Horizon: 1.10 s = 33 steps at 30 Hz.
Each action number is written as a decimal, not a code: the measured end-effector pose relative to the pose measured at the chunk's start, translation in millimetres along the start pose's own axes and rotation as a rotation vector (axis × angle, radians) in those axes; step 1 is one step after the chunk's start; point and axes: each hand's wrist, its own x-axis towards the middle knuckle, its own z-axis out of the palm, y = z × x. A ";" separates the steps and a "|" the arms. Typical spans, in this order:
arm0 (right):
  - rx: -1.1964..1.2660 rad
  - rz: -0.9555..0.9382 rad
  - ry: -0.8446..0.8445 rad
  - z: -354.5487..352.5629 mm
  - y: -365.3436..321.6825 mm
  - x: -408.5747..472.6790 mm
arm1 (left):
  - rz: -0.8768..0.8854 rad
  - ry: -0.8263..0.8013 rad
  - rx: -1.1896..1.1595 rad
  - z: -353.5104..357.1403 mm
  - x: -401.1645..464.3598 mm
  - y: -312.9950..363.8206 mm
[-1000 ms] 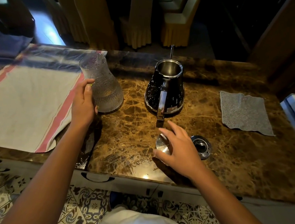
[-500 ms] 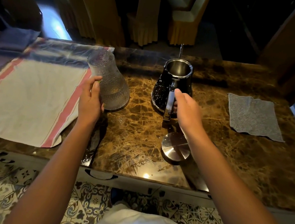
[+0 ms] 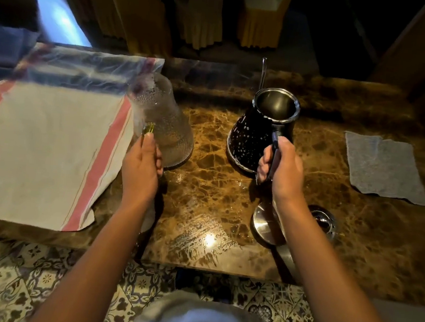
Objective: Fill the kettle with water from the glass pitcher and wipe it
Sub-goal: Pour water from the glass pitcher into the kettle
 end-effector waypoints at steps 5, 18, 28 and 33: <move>-0.030 0.005 0.033 3.2 0.5 2.6 | -0.026 -0.129 -0.086 -11.9 11.8 -6.6; -0.101 -0.057 0.254 28.6 3.2 -7.5 | 0.089 -0.082 -0.049 -32.4 44.3 15.3; -0.088 -0.067 0.224 25.0 4.1 -7.2 | 0.403 -0.217 0.084 -31.4 71.6 49.5; -0.079 -0.087 0.195 19.1 8.2 -6.5 | 0.521 -0.272 0.153 -31.3 94.2 89.3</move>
